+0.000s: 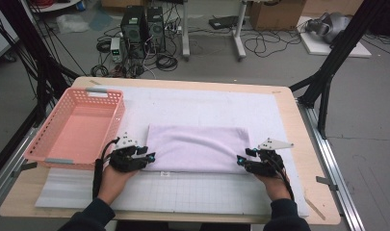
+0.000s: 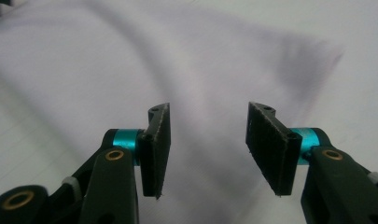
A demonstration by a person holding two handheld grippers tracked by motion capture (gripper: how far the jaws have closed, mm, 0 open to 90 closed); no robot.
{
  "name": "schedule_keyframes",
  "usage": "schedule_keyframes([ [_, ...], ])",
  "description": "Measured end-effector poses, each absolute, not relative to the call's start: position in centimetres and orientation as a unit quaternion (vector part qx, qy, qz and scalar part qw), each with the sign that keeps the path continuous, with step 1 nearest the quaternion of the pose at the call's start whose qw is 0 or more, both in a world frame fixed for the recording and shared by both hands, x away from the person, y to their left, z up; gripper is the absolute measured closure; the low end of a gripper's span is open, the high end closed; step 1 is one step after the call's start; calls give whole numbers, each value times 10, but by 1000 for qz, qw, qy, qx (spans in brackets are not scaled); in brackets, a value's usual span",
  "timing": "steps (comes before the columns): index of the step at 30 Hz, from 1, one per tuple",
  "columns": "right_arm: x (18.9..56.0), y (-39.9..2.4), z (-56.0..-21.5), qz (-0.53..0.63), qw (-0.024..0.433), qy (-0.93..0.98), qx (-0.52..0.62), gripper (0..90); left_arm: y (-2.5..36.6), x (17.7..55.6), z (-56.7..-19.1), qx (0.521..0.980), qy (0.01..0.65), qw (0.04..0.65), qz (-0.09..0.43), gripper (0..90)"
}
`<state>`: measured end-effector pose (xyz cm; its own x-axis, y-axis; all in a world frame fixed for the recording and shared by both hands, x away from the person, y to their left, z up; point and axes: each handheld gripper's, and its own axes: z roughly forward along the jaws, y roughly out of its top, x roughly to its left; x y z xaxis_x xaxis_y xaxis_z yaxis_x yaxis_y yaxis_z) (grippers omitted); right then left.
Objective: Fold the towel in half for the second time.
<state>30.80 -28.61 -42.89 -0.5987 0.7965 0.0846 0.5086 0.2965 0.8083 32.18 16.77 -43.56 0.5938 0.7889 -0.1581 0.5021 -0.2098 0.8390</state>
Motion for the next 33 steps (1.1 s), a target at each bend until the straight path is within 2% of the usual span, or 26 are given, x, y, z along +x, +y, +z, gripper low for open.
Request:
schedule_keyframes([
  [4, 335, -281, -427, 412, 203, 775, 434, 497, 170, 355, -435, 745, 451, 466, 156, 527],
  [10, 367, -268, -444, 372, 218, 787, 441, 512, 164, 394, -447, 727, 486, 459, 156, 540],
  [12, 373, -270, -448, 368, 232, 781, 448, 532, 162, 399, -453, 733, 502, 431, 158, 552],
  [14, 376, -276, -448, 347, 269, 765, 470, 522, 162, 399, -453, 729, 508, 430, 163, 562],
  [17, 378, -286, -450, 350, 270, 731, 520, 502, 161, 398, -452, 731, 508, 418, 180, 557],
  [21, 373, -288, -447, 341, 281, 731, 520, 517, 164, 397, -449, 717, 535, 404, 194, 485],
  [26, 355, -302, -431, 399, 257, 721, 505, 501, 174, 382, -441, 719, 507, 436, 189, 509],
  [33, 316, -302, -434, 394, 200, 775, 451, 464, 181, 350, -437, 729, 464, 481, 148, 419],
])
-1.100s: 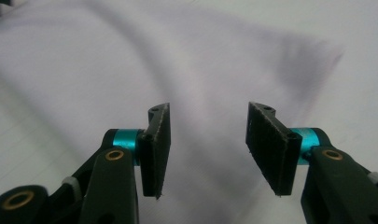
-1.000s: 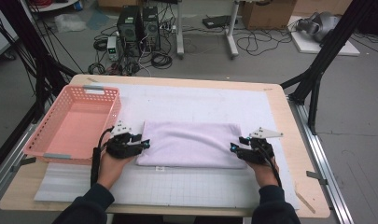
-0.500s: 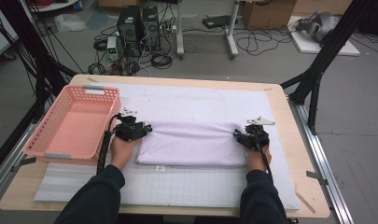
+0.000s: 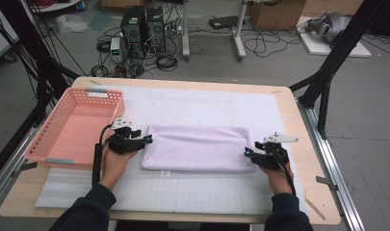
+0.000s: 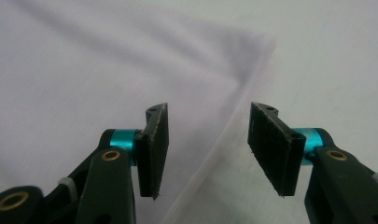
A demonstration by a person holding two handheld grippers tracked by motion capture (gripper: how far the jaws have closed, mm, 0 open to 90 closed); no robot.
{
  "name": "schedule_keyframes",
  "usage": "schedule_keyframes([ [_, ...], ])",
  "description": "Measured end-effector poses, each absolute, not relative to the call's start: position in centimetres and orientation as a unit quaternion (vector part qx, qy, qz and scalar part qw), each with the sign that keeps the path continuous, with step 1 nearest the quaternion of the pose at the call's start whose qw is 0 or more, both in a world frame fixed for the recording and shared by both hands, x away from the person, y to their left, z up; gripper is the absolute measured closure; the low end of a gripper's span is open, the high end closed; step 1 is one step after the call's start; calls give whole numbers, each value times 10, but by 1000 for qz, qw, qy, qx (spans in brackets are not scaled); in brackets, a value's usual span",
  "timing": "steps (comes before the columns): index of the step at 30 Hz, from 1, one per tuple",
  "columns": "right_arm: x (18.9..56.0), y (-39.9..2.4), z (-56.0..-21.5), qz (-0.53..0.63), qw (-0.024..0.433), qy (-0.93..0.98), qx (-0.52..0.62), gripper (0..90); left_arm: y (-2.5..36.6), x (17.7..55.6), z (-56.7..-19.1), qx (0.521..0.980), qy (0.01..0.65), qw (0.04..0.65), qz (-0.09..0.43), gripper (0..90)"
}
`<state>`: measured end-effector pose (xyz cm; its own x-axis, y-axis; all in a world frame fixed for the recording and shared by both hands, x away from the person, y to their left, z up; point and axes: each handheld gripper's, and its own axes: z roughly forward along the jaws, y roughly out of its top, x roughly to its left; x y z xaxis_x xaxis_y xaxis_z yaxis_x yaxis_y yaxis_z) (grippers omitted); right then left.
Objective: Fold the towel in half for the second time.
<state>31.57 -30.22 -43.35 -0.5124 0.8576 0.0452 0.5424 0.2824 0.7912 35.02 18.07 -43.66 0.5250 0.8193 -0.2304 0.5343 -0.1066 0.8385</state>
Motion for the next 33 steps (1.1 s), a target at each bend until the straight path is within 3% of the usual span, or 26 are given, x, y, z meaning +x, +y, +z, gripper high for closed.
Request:
schedule_keyframes([
  [5, 300, -302, -444, 367, 193, 795, 443, 441, 176, 333, -442, 769, 442, 439, 142, 413],
  [10, 292, -310, -443, 370, 198, 786, 455, 420, 178, 321, -450, 775, 441, 420, 165, 425],
  [21, 272, -315, -419, 432, 241, 755, 432, 306, 185, 305, -435, 741, 420, 500, 156, 381],
  [28, 274, -313, -419, 446, 255, 742, 432, 204, 185, 300, -426, 701, 400, 555, 200, 166],
  [33, 274, -315, -418, 448, 260, 738, 433, 188, 187, 302, -428, 708, 402, 549, 191, 169],
])
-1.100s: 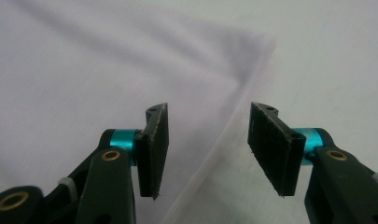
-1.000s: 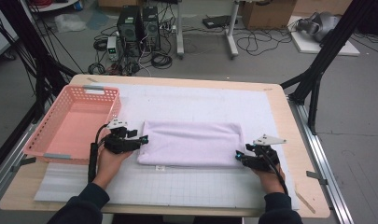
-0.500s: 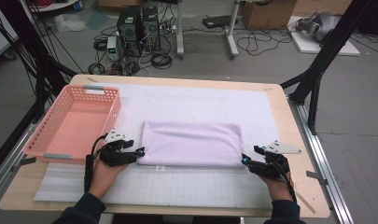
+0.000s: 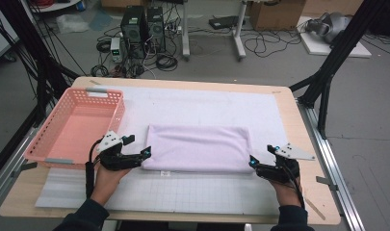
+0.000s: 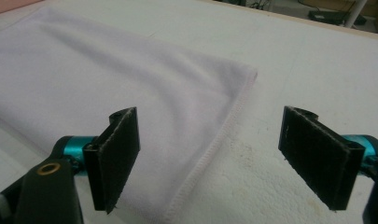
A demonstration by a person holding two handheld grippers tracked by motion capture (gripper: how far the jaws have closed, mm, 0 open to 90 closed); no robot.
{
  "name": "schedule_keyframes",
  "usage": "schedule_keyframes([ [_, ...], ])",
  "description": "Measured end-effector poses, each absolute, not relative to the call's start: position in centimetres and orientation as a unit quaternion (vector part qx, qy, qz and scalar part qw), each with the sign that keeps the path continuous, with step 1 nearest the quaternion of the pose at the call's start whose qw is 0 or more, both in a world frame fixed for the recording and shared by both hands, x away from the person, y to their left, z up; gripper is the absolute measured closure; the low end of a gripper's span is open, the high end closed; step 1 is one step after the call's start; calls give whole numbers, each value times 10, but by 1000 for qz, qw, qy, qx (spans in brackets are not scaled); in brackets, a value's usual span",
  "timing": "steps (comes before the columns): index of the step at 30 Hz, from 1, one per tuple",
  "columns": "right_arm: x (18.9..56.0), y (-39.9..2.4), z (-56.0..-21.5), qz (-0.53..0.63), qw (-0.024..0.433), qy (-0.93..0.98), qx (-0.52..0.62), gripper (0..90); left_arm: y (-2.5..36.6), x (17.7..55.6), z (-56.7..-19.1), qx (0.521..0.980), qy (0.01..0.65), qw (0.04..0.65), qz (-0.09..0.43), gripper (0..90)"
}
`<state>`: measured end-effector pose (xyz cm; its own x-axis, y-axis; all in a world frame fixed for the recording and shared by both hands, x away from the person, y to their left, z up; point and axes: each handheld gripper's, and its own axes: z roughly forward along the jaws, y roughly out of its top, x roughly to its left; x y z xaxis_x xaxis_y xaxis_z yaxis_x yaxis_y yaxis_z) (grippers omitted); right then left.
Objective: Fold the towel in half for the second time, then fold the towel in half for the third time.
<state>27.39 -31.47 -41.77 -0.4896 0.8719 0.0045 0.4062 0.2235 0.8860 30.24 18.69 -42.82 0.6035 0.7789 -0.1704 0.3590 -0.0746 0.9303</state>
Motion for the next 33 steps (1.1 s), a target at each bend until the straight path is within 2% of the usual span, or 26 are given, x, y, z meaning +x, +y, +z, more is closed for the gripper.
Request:
schedule_keyframes([
  [4, 274, -316, -419, 448, 260, 738, 433, 186, 187, 301, -428, 710, 400, 550, 183, 207],
  [19, 276, -316, -421, 443, 257, 740, 437, 186, 186, 304, -433, 726, 414, 526, 157, 212],
  [33, 277, -316, -423, 440, 254, 743, 435, 186, 182, 297, -441, 744, 442, 487, 122, 356],
])
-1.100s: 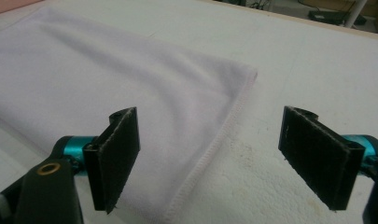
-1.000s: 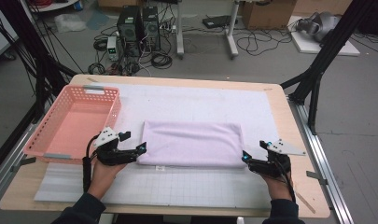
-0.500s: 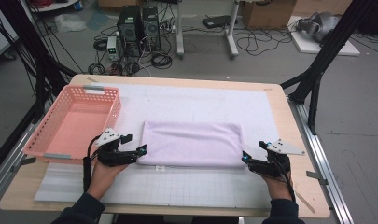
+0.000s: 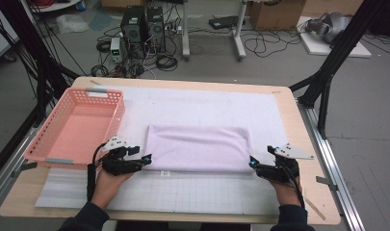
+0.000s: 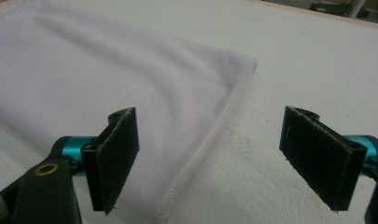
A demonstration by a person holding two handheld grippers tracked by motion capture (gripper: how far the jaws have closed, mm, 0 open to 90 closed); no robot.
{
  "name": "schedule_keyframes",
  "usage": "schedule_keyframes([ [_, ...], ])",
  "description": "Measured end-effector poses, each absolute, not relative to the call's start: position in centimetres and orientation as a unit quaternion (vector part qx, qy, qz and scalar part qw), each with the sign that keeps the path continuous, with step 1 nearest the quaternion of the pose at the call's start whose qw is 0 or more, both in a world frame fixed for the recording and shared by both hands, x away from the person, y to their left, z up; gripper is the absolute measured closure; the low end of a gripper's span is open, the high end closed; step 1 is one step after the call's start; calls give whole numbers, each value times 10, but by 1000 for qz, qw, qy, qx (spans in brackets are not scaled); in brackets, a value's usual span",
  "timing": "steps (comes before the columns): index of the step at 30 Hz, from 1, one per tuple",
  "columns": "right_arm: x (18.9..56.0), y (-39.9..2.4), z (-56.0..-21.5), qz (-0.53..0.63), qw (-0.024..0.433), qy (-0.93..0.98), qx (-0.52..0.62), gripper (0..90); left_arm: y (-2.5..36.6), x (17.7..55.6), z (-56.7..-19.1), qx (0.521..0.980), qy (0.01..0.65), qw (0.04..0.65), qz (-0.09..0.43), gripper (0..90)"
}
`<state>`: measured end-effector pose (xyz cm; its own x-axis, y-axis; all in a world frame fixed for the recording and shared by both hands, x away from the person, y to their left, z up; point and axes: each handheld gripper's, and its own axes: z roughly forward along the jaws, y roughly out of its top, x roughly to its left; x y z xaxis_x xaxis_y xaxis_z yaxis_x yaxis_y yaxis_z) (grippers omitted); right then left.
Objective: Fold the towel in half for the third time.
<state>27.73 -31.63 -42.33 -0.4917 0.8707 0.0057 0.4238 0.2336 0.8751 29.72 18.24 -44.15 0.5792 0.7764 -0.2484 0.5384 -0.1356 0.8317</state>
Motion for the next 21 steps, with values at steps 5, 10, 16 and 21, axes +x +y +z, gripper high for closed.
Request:
schedule_keyframes([
  [5, 277, -317, -423, 439, 253, 743, 437, 186, 180, 296, -445, 754, 447, 468, 113, 385],
  [10, 278, -314, -424, 440, 250, 745, 435, 186, 176, 293, -447, 766, 454, 440, 115, 437],
  [16, 281, -307, -424, 440, 246, 752, 425, 187, 172, 288, -450, 779, 440, 429, 126, 490],
  [21, 285, -300, -423, 443, 239, 757, 416, 188, 169, 287, -452, 784, 426, 431, 135, 566],
])
